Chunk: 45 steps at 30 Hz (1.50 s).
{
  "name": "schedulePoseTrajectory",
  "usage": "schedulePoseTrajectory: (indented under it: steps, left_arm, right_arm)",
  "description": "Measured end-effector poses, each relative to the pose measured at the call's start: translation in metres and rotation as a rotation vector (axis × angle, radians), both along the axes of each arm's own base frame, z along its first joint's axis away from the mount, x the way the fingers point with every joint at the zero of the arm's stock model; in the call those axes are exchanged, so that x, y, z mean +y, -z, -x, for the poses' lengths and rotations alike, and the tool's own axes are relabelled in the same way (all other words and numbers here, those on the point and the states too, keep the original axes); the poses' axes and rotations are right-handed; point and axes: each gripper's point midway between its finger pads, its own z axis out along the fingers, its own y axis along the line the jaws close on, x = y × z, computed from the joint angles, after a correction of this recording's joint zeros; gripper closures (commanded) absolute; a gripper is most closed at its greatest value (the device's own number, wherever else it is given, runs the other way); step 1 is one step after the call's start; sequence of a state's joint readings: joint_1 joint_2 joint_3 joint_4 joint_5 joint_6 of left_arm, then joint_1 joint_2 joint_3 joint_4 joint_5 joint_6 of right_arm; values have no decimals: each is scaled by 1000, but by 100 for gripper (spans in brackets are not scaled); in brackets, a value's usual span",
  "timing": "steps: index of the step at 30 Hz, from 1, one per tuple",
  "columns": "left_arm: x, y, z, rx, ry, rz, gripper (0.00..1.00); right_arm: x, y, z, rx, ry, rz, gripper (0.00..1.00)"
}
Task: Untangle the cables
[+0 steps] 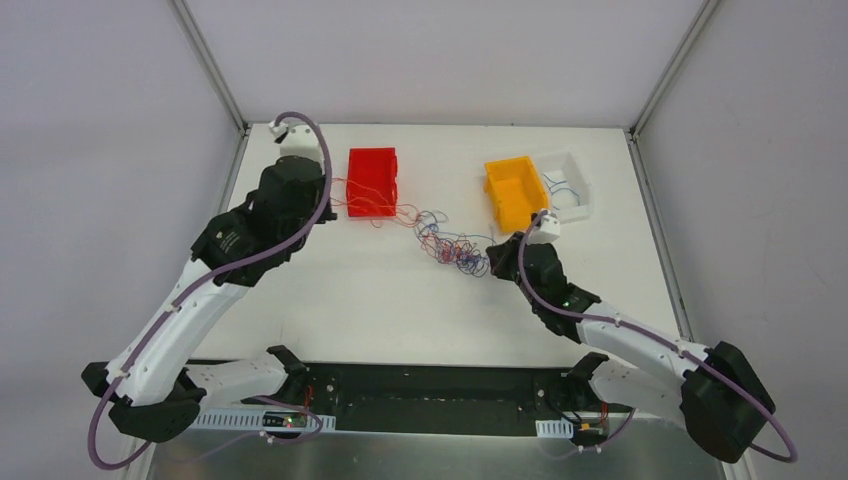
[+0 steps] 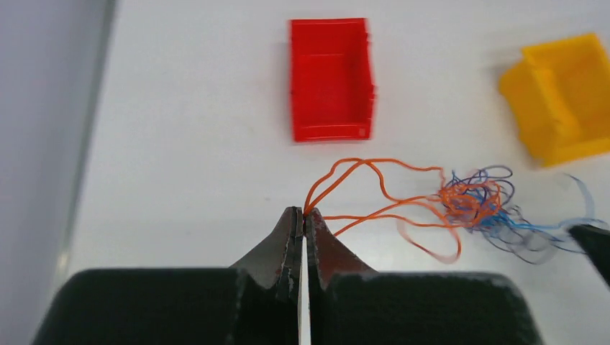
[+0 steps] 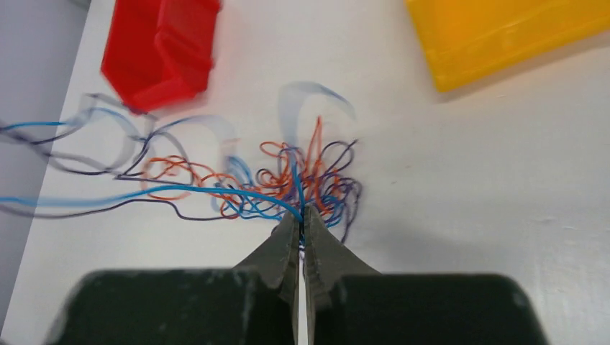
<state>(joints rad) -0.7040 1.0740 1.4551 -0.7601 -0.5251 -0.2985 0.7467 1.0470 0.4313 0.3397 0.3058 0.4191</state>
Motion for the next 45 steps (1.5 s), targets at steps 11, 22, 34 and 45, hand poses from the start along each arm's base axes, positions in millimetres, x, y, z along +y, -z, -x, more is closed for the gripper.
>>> schedulePoseTrajectory:
  steps: [11,22,34,45]
  left_arm:
    - [86,-18,26,-104,-312,-97,100]
    - [91,4,19,-62,-386,-184,100]
    - [38,85,14,149,-164,-130,53]
    - [-40,155,26,357,203,-1,18]
  right_arm:
    - [-80,-15,1,-101,355,-47,100]
    - [-131,-33,5,-171,618,-98,100]
    - [-56,-28,13,-116,144,-44,100]
    - [6,-121,28,-115,-203,-95,59]
